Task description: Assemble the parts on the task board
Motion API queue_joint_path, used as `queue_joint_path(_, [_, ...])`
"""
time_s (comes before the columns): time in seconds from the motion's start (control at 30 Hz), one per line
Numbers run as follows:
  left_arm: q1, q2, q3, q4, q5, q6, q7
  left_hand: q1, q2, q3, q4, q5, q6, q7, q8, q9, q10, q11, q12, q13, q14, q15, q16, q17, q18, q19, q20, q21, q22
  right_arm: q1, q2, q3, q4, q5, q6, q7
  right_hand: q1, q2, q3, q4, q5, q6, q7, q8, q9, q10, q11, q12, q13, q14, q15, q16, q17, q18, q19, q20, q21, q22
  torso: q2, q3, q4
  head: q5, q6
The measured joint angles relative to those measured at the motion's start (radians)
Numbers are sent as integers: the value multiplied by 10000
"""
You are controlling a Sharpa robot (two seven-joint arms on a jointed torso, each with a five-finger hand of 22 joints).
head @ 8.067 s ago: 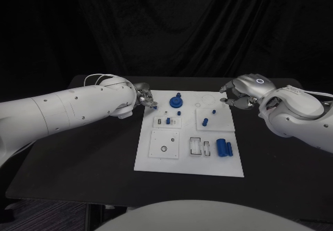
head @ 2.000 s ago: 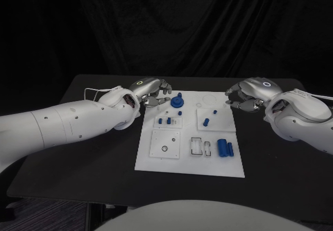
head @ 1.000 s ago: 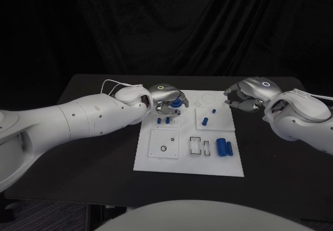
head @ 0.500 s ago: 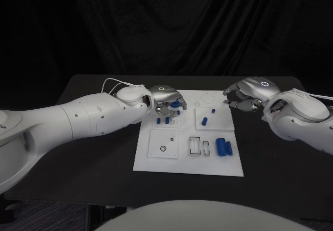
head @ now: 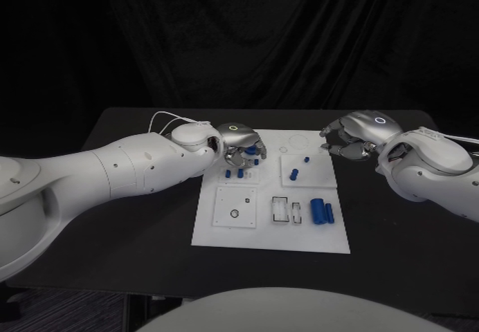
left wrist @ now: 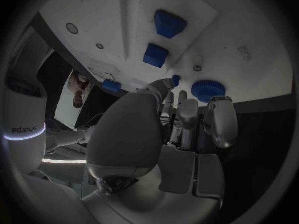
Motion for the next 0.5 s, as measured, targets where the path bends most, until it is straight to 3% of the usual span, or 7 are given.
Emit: queue_joint_path(0.5, [-192,226,-3,-360,-17,42,-20,-44,44,40,-96,-1,303,78,88,-9,273,-140,350,343,57,-57,76,16,0,-1,1,0,-1,0,30,0,-7,62,-1,8,0,0,30,-30,69,0,0,0,-14,0,0,0,-1,0,0,-43,0,0,0,0,-56,-1,0,0,1,-47,0])
